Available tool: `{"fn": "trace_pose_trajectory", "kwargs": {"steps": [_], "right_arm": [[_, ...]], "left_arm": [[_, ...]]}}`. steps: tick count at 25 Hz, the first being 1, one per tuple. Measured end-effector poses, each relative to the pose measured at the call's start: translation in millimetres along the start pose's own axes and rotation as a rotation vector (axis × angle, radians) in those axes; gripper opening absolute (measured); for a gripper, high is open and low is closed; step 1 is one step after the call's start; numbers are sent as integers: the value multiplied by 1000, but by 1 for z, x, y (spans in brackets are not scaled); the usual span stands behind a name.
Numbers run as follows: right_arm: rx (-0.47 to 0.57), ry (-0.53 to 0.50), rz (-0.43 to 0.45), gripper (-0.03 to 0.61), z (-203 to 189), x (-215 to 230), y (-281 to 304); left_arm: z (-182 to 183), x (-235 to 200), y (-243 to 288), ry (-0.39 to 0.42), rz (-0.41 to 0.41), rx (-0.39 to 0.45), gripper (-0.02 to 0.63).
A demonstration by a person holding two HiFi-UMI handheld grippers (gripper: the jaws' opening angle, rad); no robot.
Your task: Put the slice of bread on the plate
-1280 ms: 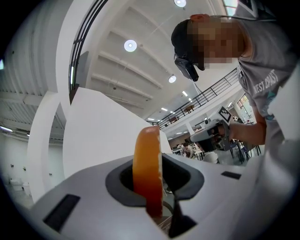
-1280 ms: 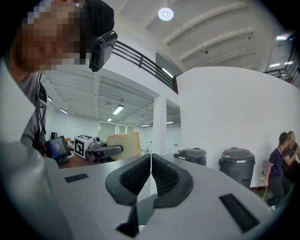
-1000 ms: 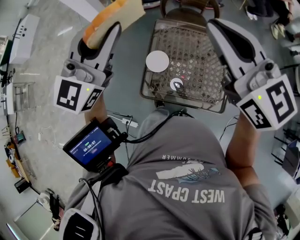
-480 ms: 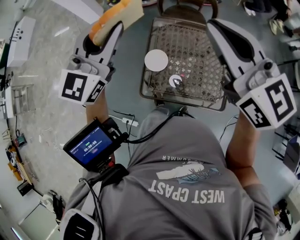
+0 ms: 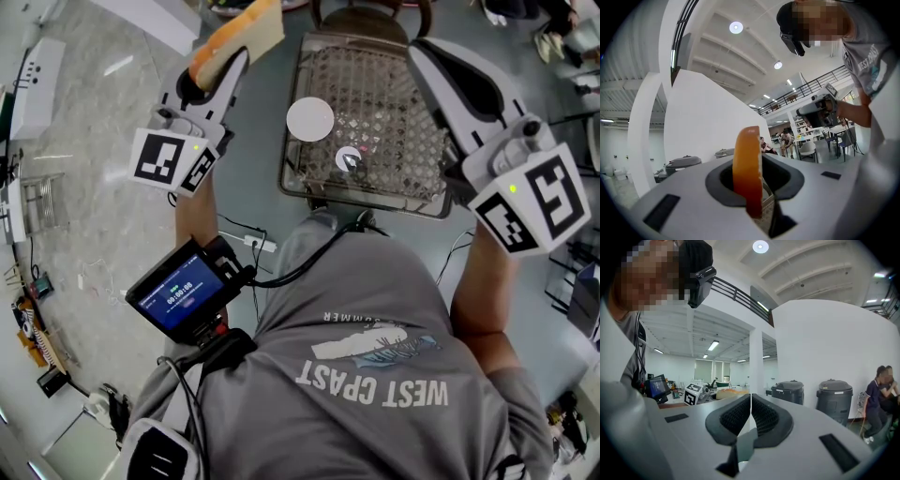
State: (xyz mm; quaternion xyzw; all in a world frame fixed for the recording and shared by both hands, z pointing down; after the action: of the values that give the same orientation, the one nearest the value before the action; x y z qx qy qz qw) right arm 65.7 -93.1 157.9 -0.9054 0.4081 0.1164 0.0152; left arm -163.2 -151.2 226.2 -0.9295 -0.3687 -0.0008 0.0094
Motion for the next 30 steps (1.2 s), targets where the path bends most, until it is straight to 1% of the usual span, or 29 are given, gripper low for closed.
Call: {"fn": "trace_pose_trajectory", "kwargs": {"steps": [8, 12, 19, 24, 30], "right_arm": [[-21, 8, -4, 8, -4, -2, 0], [-34, 10, -13, 8, -5, -3, -3], [-47, 19, -25, 8, -8, -2, -8], [-56, 21, -30, 8, -4, 0, -10], [-76, 28, -39, 8, -5, -3, -16]], "left_arm": [[-31, -14, 3, -40, 19, -62, 100], [-49, -16, 8, -43, 21, -100, 100], [-81, -19, 18, 4, 35, -188, 100], [-94, -19, 26, 57, 45, -231, 100], [-117, -18, 28, 99, 42, -289, 100]]}}
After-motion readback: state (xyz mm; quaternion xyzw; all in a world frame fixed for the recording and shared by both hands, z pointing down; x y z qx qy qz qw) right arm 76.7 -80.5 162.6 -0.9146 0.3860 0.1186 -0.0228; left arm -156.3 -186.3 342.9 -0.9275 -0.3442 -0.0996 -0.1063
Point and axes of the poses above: the fingertips, and each gripper's own axes: y forward along the fingers, x to its right, z out of its top, the point moved 4 cm from there along -y, backward along the fingers, and after that the axes turned 13 degrees about -y, right-handed, at the moved point
